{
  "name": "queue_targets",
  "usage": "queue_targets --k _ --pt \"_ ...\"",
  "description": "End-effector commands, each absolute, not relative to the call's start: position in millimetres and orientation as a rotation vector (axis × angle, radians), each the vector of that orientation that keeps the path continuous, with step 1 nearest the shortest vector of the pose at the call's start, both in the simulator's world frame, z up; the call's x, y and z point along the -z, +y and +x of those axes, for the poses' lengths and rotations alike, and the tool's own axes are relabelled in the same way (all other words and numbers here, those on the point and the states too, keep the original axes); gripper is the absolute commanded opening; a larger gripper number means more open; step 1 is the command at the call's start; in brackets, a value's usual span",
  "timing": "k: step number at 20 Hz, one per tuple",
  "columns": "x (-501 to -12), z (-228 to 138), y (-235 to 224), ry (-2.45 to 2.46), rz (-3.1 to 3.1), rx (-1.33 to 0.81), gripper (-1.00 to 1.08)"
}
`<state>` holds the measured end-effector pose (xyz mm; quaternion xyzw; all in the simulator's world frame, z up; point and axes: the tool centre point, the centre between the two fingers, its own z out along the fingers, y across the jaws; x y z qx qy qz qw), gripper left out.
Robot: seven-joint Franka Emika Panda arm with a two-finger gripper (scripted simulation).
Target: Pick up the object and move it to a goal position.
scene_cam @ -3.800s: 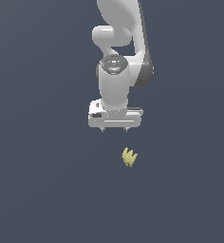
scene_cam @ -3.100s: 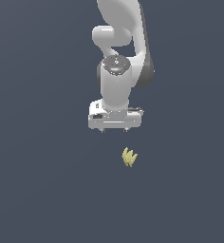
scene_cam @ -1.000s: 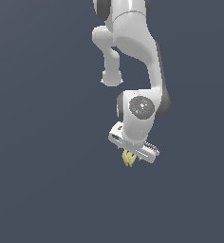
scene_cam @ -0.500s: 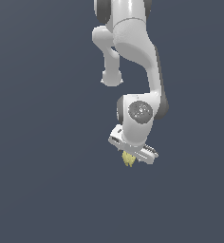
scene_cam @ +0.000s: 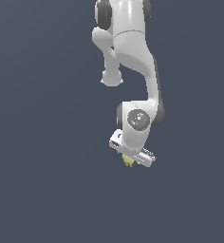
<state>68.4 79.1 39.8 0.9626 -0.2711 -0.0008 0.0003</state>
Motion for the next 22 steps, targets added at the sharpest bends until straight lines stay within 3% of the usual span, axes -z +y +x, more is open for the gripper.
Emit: queue_targets --k 1,14,22 --pt "-40.3 69.4 79.1 -0.852 3.024 0.000 -1.00" --pt "-41.1 68.4 77.4 -0.852 3.024 0.000 -1.00" --pt "-51.9 57.1 53.8 -0.852 3.024 0.000 -1.00"
